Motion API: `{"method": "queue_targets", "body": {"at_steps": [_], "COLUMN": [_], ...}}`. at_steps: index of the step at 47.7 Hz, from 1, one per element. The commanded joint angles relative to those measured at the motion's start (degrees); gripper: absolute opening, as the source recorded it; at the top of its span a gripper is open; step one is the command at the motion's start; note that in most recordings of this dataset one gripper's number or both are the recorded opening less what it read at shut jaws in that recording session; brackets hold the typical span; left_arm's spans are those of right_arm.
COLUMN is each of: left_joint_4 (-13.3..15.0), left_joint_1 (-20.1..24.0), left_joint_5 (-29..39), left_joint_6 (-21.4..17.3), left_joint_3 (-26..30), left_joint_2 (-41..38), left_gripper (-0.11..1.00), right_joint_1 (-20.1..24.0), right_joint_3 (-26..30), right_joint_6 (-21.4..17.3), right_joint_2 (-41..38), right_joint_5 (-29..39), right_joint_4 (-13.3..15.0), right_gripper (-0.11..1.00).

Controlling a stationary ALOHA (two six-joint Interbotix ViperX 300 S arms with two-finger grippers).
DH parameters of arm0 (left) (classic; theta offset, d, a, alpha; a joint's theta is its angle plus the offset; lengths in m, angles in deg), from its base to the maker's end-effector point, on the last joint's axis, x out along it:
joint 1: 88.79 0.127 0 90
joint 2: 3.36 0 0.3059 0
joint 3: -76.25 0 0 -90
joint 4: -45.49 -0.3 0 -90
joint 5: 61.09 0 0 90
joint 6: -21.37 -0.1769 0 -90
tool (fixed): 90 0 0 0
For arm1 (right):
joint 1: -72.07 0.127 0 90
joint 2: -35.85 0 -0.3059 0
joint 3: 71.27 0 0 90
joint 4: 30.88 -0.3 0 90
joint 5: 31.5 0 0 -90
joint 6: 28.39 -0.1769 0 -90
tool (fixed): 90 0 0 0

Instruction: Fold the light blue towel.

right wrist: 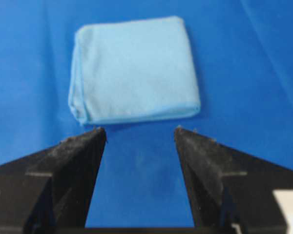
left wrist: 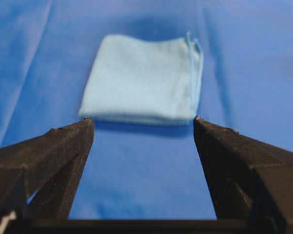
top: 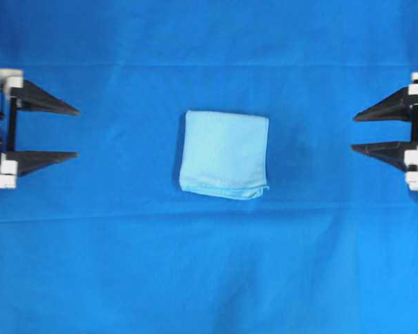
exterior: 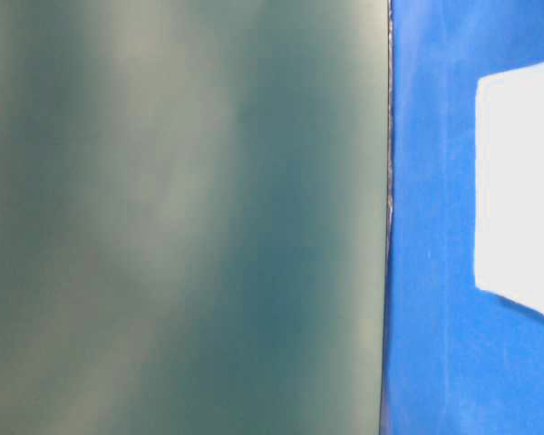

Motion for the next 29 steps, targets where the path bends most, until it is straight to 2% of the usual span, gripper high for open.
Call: {"method": "queue_targets", "body": {"at_steps": [1,10,29], "left_joint_4": [0.1,0.2,0.1], "left_joint_1": [0.7,0.9,2.2], "left_joint_5": [1.3,3.1,3.1], "left_joint_6": [1.2,2.9,3.1], "left_joint_3": [-1.1,-4.1,-4.8], "left_joint_2": [3.1,7.3,7.6], "left_gripper": [0.79,0.79,0.78], "right_joint_1": [-1.9,-5.5,-5.8], "right_joint_3": [-2.5,-6.7,-7.0], "right_joint_6": [-0.2,-0.4,-0.4], "right_joint_2": [2.2,3.8,2.8], "right_joint_5": [-2.7,-6.9,-7.8], "right_joint_4": [0.1,-0.6,-0.5], "right_gripper": [0.62,0.61,0.61]}}
